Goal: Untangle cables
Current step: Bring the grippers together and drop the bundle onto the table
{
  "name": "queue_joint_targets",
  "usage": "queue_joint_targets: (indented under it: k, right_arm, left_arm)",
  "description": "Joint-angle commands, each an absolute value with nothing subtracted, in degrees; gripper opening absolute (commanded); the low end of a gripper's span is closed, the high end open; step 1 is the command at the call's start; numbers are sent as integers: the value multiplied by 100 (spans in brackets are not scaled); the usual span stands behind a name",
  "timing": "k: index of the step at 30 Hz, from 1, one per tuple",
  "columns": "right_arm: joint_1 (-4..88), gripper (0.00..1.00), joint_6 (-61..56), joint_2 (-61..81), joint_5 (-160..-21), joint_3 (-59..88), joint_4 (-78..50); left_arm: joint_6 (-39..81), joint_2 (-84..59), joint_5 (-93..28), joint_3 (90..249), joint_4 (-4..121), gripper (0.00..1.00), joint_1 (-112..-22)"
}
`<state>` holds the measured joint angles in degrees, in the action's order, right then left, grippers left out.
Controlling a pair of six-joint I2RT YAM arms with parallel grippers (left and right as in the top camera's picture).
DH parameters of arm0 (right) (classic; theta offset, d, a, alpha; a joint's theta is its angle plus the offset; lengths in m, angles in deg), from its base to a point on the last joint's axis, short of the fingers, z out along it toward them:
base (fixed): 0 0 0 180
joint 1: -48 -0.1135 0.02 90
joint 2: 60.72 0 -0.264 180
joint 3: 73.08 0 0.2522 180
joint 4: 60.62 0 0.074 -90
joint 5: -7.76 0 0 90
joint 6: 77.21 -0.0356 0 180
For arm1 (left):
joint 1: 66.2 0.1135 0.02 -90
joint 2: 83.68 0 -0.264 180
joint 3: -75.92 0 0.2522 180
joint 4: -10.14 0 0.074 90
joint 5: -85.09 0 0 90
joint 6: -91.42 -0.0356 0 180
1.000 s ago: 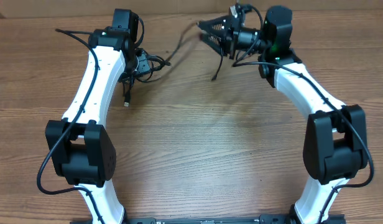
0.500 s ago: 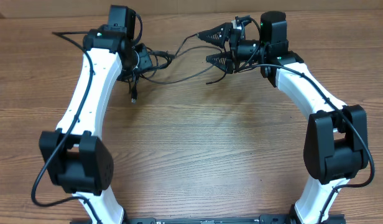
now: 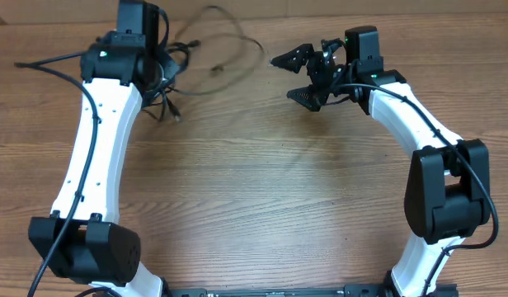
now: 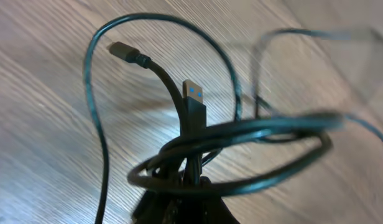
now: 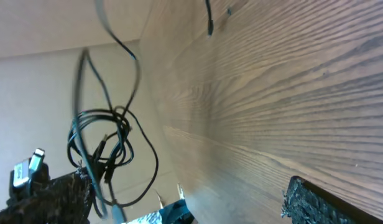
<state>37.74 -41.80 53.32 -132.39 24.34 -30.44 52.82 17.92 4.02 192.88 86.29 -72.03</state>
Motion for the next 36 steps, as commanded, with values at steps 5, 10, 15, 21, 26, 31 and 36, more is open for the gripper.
queue_joint_targets:
  k: [5,10,15,21,26,31,36]
  right_arm:
    - [3667,100,-4639,5126,-14199,2502,-3245]
    - [3369,100,-4903,5126,-14384,2502,-3577]
    - [3041,100,-5296,5126,-14218,2502,-4261]
    - [2816,85,-5502,5126,-13709,2502,-4248]
    - [2729,66,-5666,5126,-13495,2502,-4276]
    - [2700,18,-5666,5126,-13499,2502,-4274]
    - [2700,4,-5661,5126,-13595,2502,-4272]
  left_arm:
    - [6008,1629,476,19292,8647,5,-7157]
    - [6016,1631,293,19292,8693,4,-7284]
    - [6016,1631,297,19292,8736,4,-7561]
    - [6067,1631,291,19292,8732,4,-7850]
    - [6084,1633,295,19292,8710,4,-8088]
    - [6082,1633,323,19292,8691,4,-8223]
    - [5977,1633,496,19292,8702,25,-8223]
